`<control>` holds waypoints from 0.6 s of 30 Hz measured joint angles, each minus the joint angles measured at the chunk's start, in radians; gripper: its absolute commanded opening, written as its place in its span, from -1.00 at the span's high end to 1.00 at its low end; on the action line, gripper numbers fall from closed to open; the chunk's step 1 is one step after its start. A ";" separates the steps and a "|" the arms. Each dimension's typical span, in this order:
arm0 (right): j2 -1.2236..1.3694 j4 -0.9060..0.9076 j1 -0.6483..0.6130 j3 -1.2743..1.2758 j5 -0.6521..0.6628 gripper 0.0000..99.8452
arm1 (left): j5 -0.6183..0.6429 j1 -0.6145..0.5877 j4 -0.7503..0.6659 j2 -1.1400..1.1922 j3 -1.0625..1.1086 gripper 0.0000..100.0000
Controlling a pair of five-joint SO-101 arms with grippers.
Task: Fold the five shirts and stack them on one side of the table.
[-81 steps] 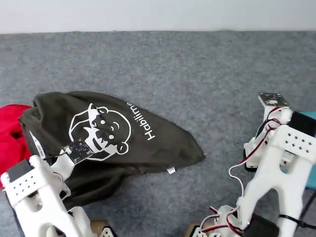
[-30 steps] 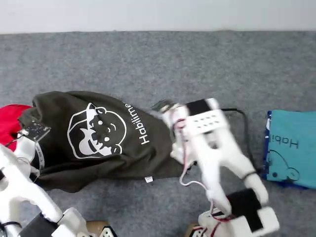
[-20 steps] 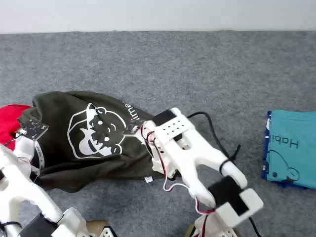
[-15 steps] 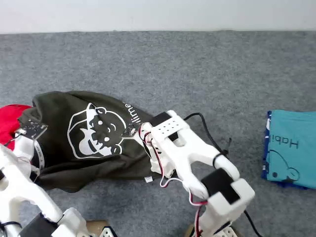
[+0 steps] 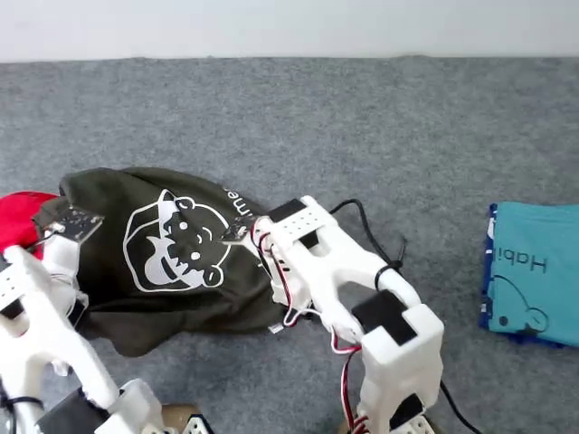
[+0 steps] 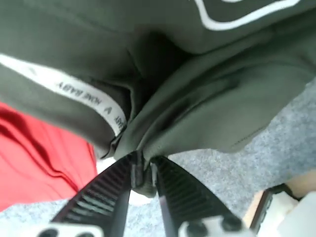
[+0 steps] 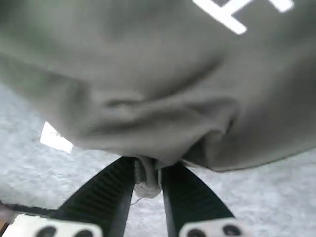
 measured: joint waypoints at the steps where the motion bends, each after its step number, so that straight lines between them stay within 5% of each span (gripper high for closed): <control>1: 0.009 0.020 0.002 -0.018 0.002 0.98 | 0.008 0.006 0.000 0.000 0.000 0.97; 10: -0.040 0.258 0.152 -0.262 0.046 0.98 | 0.077 0.118 0.121 -0.184 -0.094 0.97; 18: -0.290 0.350 0.330 -0.499 0.120 0.98 | 0.364 0.284 0.052 -0.460 -0.170 0.97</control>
